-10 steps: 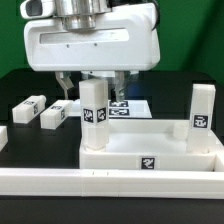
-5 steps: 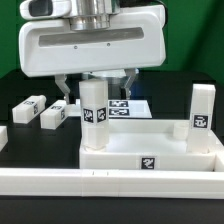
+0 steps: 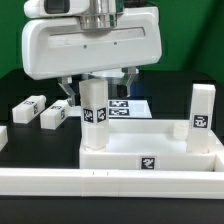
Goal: Assemble desk
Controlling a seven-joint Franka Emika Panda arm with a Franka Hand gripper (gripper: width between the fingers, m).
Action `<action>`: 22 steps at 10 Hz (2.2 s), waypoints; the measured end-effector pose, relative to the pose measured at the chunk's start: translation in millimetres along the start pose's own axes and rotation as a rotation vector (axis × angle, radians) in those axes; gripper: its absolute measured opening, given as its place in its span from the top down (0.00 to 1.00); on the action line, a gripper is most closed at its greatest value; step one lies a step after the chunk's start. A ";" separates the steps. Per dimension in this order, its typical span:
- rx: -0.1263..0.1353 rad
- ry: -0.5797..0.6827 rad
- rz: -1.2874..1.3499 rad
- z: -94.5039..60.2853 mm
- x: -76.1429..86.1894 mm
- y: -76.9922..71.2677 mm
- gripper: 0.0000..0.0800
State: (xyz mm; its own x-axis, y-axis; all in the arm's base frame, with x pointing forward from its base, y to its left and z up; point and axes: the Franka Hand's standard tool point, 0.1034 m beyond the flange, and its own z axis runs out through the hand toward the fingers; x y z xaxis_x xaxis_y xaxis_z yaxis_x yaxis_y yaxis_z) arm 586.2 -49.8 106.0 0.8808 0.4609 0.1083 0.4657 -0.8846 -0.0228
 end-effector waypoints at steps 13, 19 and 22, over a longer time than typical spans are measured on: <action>0.025 -0.009 -0.021 -0.2 -11.1 11.0 0.64; 0.023 -0.006 0.512 0.0 -10.0 9.5 0.64; 0.001 -0.004 0.884 1.2 -6.4 5.3 0.64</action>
Offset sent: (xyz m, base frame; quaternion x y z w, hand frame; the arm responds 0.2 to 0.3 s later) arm -0.0014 -0.0088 0.0017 0.0394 0.0158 -0.1201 0.9919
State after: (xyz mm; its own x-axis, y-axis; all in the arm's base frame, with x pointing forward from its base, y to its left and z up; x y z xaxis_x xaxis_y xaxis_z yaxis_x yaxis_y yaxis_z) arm 583.1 -57.4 103.9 0.9190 -0.3914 0.0472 -0.3857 -0.9175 -0.0975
